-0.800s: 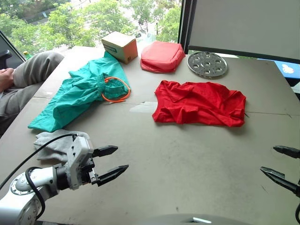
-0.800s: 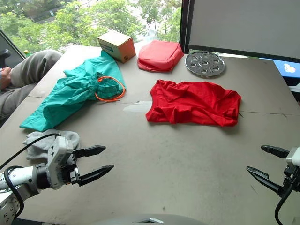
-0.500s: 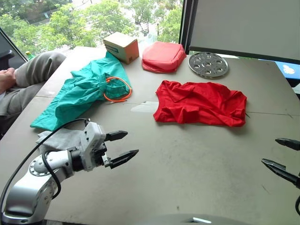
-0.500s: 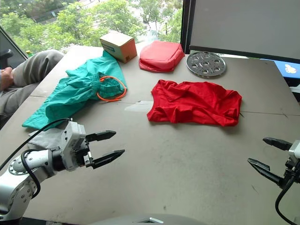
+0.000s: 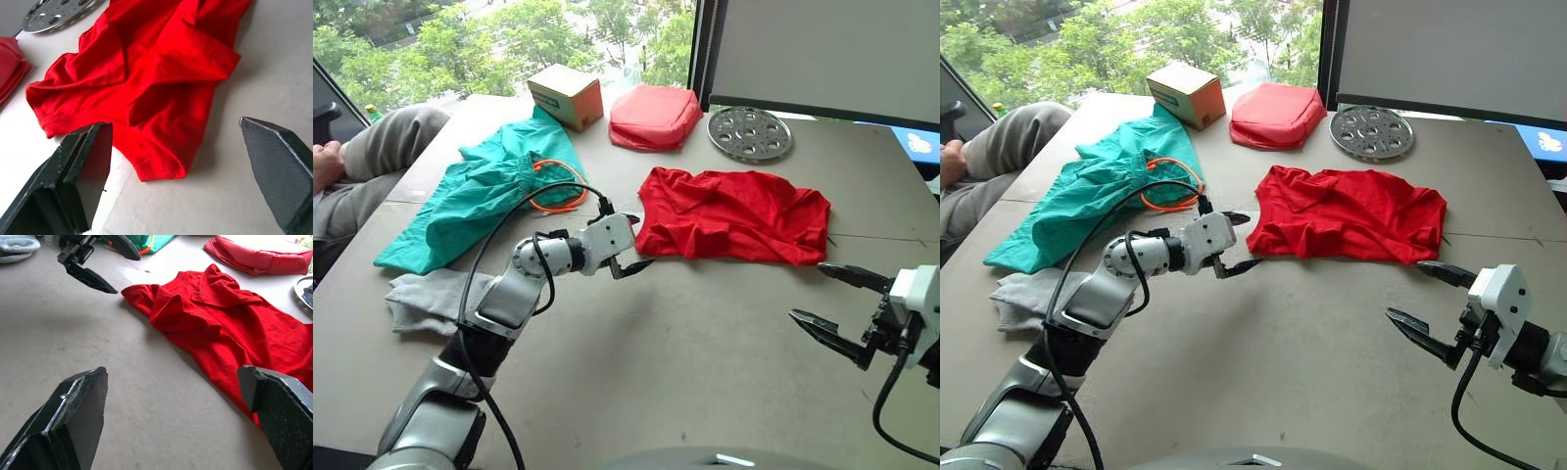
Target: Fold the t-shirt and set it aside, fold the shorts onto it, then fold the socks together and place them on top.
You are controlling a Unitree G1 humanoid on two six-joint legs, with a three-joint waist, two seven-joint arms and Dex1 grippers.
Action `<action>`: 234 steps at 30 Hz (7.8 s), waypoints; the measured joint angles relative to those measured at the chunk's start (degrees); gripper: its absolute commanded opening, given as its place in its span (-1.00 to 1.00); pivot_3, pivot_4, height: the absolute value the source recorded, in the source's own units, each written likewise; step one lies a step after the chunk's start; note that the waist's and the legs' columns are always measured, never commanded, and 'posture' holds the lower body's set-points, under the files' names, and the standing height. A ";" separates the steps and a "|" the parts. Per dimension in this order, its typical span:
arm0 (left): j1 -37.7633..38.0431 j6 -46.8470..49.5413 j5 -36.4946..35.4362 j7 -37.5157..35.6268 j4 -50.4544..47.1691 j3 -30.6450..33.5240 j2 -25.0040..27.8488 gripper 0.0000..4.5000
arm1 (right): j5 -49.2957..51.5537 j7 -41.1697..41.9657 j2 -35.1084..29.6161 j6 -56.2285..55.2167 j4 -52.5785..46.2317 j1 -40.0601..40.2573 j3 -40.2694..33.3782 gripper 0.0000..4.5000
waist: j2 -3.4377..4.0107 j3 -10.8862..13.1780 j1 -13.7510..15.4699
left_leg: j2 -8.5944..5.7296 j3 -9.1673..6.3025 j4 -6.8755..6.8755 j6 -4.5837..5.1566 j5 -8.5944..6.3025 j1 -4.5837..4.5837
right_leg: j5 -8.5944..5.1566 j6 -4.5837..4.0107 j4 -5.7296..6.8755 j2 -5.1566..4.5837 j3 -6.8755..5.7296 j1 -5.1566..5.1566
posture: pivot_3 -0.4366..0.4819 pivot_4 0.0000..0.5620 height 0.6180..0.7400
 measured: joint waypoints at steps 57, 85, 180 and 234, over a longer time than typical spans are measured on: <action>-14.30 -27.08 8.64 -0.12 34.53 -0.59 -17.59 -0.96 | -4.87 -8.51 5.04 -3.56 -6.61 6.76 6.02 1.00 | -0.02 0.00 -0.23 | -0.18 -0.27 0.65 0.12 -0.06 0.03 | 0.14 0.46 0.26 -0.03 -0.26 0.38 | -0.05 -0.47 0.98; 3.66 -15.95 -1.86 -10.45 4.16 4.86 -6.83 -0.99 | -33.03 1.80 -23.04 23.72 31.97 -63.26 52.27 0.89 | 0.37 0.20 -0.53 | -0.24 -0.22 0.77 0.33 -0.21 -0.10 | 0.19 0.08 0.06 -0.14 -0.30 0.37 | -0.05 -0.47 0.98; 14.37 35.73 -43.51 -14.65 -26.07 32.26 16.70 -1.00 | -27.60 -16.41 -4.42 25.54 4.85 -32.49 2.36 -0.96 | 0.14 0.80 -1.32 | 0.30 1.07 0.44 0.62 -0.09 -0.31 | 1.64 0.61 -0.76 -1.04 -1.55 -0.30 | -0.05 -0.47 0.98; 28.89 46.74 -43.52 -24.16 -16.46 24.64 18.88 -1.00 | -14.74 5.20 -9.37 13.80 13.48 6.73 -3.61 -0.96 | 0.31 -0.05 -0.29 | 1.25 2.28 0.98 0.57 -0.90 -0.08 | 1.28 0.55 -0.69 -0.87 -1.47 -0.70 | -0.05 -0.47 0.98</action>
